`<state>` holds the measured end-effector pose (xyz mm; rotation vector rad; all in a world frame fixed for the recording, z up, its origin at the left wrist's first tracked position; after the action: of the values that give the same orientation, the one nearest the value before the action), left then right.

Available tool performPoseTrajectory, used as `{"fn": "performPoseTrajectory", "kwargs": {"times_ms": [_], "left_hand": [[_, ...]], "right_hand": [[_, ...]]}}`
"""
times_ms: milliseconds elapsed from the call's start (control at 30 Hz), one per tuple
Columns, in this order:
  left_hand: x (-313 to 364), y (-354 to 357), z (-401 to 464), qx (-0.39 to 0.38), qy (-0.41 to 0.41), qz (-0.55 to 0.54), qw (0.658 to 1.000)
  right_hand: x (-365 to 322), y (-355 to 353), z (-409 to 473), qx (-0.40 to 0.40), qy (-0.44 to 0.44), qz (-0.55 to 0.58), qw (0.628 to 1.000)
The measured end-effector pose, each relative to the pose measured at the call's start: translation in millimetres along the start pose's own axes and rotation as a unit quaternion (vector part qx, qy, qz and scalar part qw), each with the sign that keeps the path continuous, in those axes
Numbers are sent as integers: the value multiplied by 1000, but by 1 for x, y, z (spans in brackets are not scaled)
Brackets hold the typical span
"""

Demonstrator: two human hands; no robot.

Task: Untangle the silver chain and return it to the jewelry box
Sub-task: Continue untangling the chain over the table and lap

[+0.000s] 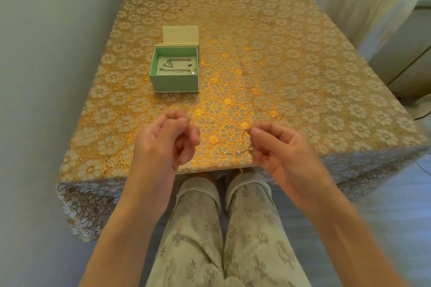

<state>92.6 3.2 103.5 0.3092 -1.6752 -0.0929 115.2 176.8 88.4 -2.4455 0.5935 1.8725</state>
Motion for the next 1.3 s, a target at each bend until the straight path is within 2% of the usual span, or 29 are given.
{"fn": "performPoseTrajectory", "kwargs": {"times_ms": [267, 533, 833, 1067, 1200, 1300], "left_hand": [[-1, -2, -2, 14, 13, 51, 999], [-6, -8, -2, -29, 16, 38, 999], [-8, -17, -1, -103, 65, 99, 988], [-5, -17, -8, -160, 95, 196, 963], [-5, -16, -10, -160, 116, 230, 953], [-7, -16, -9, -141, 164, 287, 933]], "right_hand": [[6, 3, 0, 0, 12, 0, 1000], [11, 3, -1, -10, 22, 53, 998], [12, 5, -2, -22, 50, 103, 993], [15, 6, -2, 19, 60, 115, 991], [14, 8, -3, 18, 37, 111, 993], [15, 9, -4, 22, 20, 122, 992]]}}
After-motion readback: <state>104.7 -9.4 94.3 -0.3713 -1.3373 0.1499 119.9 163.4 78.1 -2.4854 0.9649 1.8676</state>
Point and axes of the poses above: each hand's wrist, its own z-axis towards the middle knuckle, its own y-axis out of the palm, x = y × z, the point moved 1 cm from there along z, towards the middle knuckle, and after that the axes turned 13 degrees about x, right-handed, at the moved point
